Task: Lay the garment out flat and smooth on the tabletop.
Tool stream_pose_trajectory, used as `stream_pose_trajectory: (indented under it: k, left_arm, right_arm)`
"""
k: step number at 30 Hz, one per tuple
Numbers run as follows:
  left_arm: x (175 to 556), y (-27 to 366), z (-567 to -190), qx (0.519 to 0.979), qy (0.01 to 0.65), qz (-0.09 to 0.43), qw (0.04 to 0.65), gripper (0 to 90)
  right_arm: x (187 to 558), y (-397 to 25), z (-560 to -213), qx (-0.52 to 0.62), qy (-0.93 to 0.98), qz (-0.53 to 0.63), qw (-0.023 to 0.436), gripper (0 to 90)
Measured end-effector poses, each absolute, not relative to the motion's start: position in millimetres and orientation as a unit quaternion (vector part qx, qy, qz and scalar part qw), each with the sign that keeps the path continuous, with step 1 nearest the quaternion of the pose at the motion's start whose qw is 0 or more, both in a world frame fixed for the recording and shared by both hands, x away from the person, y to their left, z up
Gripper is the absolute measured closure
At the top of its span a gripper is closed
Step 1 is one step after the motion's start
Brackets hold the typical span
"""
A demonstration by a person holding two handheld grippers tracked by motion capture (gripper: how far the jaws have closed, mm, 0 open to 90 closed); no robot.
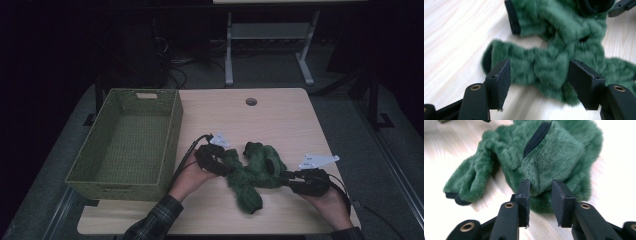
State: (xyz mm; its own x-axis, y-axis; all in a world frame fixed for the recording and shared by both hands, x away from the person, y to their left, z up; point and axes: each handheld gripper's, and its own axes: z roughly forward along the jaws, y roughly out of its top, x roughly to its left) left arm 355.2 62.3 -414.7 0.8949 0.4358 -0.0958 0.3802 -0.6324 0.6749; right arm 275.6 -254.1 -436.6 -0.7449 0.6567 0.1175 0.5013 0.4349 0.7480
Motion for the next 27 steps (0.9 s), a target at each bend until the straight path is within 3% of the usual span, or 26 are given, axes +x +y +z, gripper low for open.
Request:
stream_pose_trajectory:
  k: [7, 22, 24, 27]
  left_arm:
    - [377.9, 39.3, -408.9, 0.901, 0.214, 0.046, 0.376, 36.1]
    - [422.4, 15.6, -429.3, 0.892, 0.226, 0.006, 0.393, 36.1]
    - [423.2, 12.2, -432.8, 0.892, 0.224, -0.001, 0.393, 35.7]
    - [426.1, 8.1, -437.2, 0.893, 0.217, -0.010, 0.395, 40.4]
  right_arm:
    - [281.9, -247.3, -420.7, 0.350, 0.827, 0.427, 0.110, 51.2]
    - [314.8, -213.4, -416.4, 0.352, 0.832, 0.409, 0.127, 38.9]
    - [317.1, -210.6, -418.4, 0.353, 0.836, 0.403, 0.123, 43.6]
    - [318.0, -210.1, -421.7, 0.351, 0.842, 0.391, 0.122, 60.1]
